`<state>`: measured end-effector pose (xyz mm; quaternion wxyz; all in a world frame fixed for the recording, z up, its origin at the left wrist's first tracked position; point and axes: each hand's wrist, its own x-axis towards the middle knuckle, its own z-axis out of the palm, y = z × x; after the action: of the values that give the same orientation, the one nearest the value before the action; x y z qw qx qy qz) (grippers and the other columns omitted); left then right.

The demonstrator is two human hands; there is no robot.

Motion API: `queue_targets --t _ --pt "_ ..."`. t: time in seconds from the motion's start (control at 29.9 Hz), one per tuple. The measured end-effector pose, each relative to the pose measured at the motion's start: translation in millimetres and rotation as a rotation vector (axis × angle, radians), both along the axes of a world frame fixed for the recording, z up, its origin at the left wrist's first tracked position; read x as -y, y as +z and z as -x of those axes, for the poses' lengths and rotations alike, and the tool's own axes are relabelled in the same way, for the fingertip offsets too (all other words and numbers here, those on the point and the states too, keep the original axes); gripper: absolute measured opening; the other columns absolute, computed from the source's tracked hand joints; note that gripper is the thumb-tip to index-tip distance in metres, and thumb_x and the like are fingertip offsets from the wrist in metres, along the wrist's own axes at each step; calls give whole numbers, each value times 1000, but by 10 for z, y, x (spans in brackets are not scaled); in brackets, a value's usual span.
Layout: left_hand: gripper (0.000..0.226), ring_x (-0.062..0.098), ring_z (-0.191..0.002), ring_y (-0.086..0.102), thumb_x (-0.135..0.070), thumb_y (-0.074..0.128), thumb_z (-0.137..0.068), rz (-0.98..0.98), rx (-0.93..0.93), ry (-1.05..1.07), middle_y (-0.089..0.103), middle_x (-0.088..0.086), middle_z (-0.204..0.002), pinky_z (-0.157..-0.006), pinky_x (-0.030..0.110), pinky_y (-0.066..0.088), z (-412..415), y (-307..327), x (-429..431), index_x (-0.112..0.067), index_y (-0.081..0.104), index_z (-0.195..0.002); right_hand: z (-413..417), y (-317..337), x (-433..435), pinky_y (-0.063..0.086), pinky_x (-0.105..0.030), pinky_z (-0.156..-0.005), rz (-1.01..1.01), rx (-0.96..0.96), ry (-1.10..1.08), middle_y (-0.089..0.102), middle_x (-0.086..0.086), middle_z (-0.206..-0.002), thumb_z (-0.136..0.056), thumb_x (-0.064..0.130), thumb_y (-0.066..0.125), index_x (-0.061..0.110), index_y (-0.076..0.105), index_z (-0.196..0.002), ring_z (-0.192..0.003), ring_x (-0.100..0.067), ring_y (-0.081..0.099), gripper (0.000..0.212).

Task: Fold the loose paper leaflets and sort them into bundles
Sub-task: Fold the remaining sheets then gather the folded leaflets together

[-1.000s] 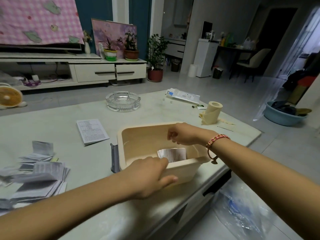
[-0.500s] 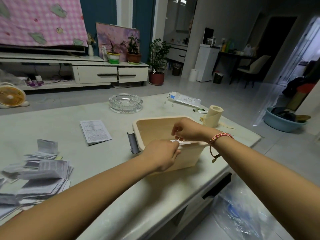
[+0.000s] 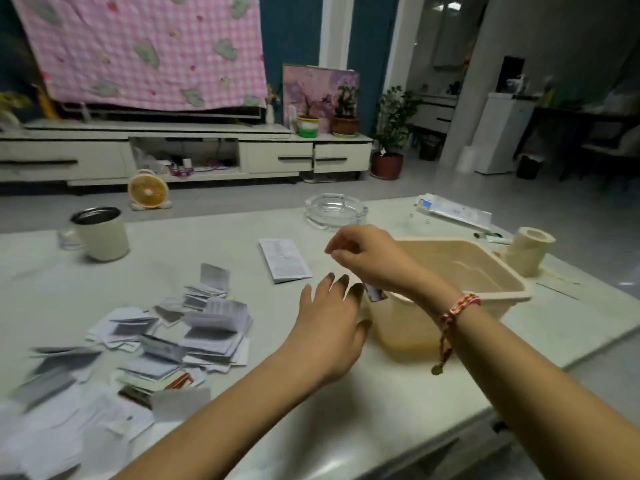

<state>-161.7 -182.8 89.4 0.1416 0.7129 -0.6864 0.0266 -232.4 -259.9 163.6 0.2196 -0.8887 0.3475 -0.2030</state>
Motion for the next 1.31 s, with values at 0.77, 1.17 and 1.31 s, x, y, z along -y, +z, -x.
queue_targets --t 0.77,1.17,1.31 --pt "26 -14 -95 55 -4 53 -92 988 -1167 681 58 -8 -111 -78 2 41 -1070 -477 -1204 -21 53 -112 -1497 -752 -304 44 -23 -62 -172 92 249 59 -4 -85 -91 18 54 12 55 -84 -79 -20 57 9" --pt "28 19 -77 68 -20 44 -98 542 -1870 456 66 15 -92 -73 29 57 -1434 -244 -767 3 56 -107 -1403 -862 -650 44 -28 -76 81 82 511 57 3 -93 -86 28 61 19 63 -91 -83 -13 51 11" --pt "22 27 -93 65 -13 39 -100 678 -1734 679 67 15 -104 -76 36 53 -1705 -438 -889 -5 59 -103 -1442 -869 -521 45 -25 -76 -170 256 344 64 0 -102 -84 10 61 23 65 -90 -84 -13 58 15"
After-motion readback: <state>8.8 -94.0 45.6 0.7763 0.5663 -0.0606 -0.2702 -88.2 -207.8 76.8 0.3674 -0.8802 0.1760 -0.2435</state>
